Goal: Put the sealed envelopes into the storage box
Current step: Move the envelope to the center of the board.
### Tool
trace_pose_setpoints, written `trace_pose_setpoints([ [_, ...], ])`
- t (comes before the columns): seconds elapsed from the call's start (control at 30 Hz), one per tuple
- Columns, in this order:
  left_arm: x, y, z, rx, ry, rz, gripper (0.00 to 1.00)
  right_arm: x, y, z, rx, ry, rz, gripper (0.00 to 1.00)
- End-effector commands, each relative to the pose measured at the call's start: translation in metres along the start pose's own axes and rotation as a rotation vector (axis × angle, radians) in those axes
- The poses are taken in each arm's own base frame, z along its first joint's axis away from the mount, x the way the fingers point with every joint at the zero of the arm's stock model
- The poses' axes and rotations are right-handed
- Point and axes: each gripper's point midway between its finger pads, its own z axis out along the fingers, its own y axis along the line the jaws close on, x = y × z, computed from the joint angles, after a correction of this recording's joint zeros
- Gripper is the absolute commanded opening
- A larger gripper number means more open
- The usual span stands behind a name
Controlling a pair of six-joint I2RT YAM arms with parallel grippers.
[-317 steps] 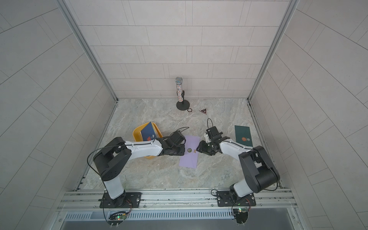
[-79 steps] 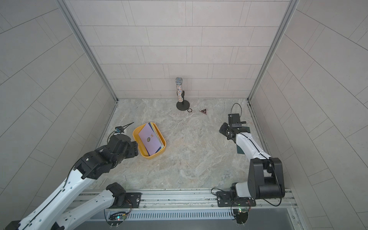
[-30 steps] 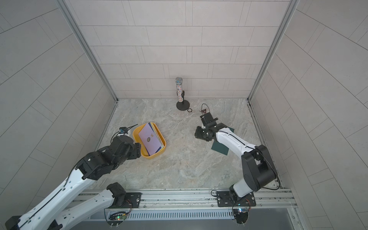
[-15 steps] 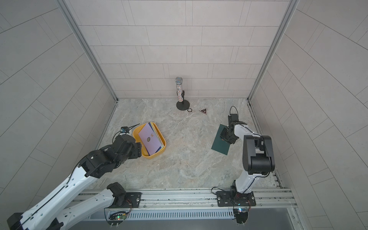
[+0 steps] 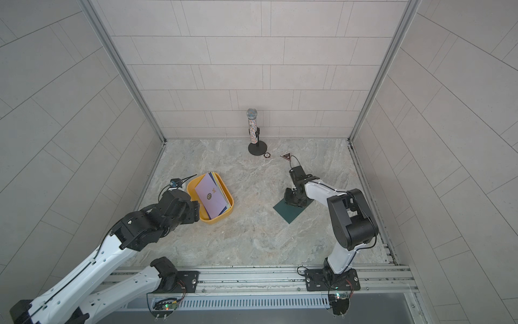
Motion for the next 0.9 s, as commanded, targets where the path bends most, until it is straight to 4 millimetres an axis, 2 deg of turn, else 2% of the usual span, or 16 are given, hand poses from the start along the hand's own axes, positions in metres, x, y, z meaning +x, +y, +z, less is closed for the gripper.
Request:
trace_pose_setpoints([
  [0.0,0.005,0.0,0.002,0.001,0.009,0.018,0.77,0.048,0.032,-0.003,-0.034,0.105,-0.103,0.41],
  [0.07,0.006,-0.003,0.002,0.015,0.014,0.023,0.77,0.054,0.051,-0.015,-0.102,0.1,-0.138,0.41],
  [0.17,0.011,-0.02,0.005,0.094,0.054,0.05,0.77,0.042,0.053,-0.043,-0.136,0.014,-0.155,0.42],
  [0.23,0.018,-0.042,0.007,0.199,0.104,0.063,0.76,0.033,0.039,-0.055,-0.124,-0.042,-0.133,0.43],
  [0.37,0.032,-0.09,0.015,0.363,0.215,0.086,0.72,0.016,-0.019,-0.058,-0.099,-0.094,0.064,0.45],
  [0.47,0.036,-0.121,0.024,0.362,0.227,0.181,0.72,0.008,-0.059,-0.058,-0.072,-0.148,0.194,0.49],
  [0.6,0.047,-0.174,0.043,0.379,0.303,0.286,0.71,0.004,-0.098,-0.055,-0.014,-0.183,0.299,0.53],
  [0.73,0.059,-0.215,0.08,0.36,0.382,0.348,0.69,-0.003,-0.119,-0.046,-0.029,-0.204,0.396,0.54],
  [0.87,0.068,-0.239,0.12,0.326,0.418,0.385,0.69,-0.015,-0.121,-0.039,-0.051,-0.208,0.422,0.54],
])
